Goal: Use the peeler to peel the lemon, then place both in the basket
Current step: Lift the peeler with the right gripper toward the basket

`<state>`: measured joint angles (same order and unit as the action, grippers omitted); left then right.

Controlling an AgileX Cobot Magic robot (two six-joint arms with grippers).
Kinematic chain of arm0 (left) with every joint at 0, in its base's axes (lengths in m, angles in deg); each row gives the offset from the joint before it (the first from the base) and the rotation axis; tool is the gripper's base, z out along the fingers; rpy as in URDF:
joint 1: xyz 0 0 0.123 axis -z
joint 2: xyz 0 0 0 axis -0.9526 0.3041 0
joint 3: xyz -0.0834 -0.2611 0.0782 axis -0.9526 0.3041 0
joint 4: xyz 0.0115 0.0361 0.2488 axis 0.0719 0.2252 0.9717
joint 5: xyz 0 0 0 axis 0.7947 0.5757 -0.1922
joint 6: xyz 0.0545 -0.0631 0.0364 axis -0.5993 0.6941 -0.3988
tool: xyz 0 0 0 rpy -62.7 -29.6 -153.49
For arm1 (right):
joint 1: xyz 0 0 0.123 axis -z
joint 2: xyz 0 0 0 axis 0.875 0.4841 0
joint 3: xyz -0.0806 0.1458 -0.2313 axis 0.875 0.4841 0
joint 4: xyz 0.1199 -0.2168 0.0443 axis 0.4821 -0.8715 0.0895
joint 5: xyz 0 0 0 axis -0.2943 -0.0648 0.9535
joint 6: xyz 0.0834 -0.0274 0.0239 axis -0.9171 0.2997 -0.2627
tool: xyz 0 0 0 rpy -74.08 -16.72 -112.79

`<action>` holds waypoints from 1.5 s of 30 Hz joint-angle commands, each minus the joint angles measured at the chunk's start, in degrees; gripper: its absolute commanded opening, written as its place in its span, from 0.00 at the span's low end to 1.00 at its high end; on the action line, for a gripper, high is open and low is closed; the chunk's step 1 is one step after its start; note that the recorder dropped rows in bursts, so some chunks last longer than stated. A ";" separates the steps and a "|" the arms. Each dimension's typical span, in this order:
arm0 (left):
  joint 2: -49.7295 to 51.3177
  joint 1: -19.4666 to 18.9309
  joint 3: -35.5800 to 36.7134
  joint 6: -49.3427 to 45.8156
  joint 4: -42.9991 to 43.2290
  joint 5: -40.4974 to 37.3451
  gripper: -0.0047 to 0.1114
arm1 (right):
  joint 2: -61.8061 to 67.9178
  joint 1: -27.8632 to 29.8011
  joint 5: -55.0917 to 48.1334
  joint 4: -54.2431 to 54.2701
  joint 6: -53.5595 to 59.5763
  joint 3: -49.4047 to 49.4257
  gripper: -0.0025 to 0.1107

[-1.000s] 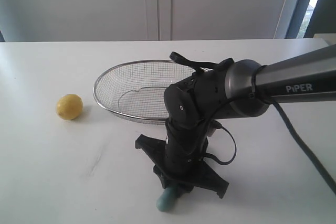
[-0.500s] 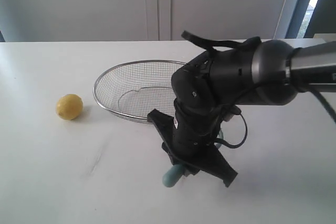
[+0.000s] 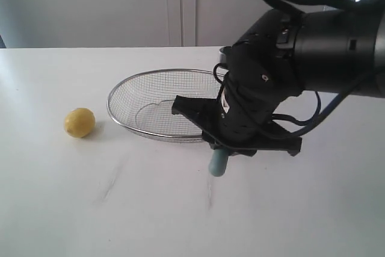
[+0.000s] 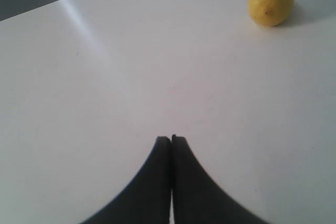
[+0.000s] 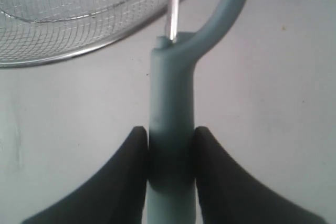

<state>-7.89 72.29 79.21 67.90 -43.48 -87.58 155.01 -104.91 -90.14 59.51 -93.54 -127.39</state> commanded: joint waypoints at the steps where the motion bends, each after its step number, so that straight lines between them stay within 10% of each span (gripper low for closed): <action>1: -0.25 0.15 0.27 0.04 0.01 -0.06 0.04 | -0.93 3.23 0.67 5.00 15.07 -0.38 0.02; 7: -0.25 0.15 0.27 0.04 0.01 -0.06 0.04 | -0.93 9.39 -2.21 25.24 49.42 -0.38 0.02; 25: -0.25 0.15 0.27 0.04 0.01 -0.06 0.04 | -0.93 21.83 -8.65 43.14 88.28 -0.38 0.02; 45: -0.25 0.15 0.27 0.04 0.01 -0.06 0.04 | -0.93 24.46 -5.57 50.18 95.03 -0.38 0.02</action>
<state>-7.89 72.29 79.21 67.90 -43.48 -87.58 154.77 -80.94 -96.40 109.16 0.85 -127.39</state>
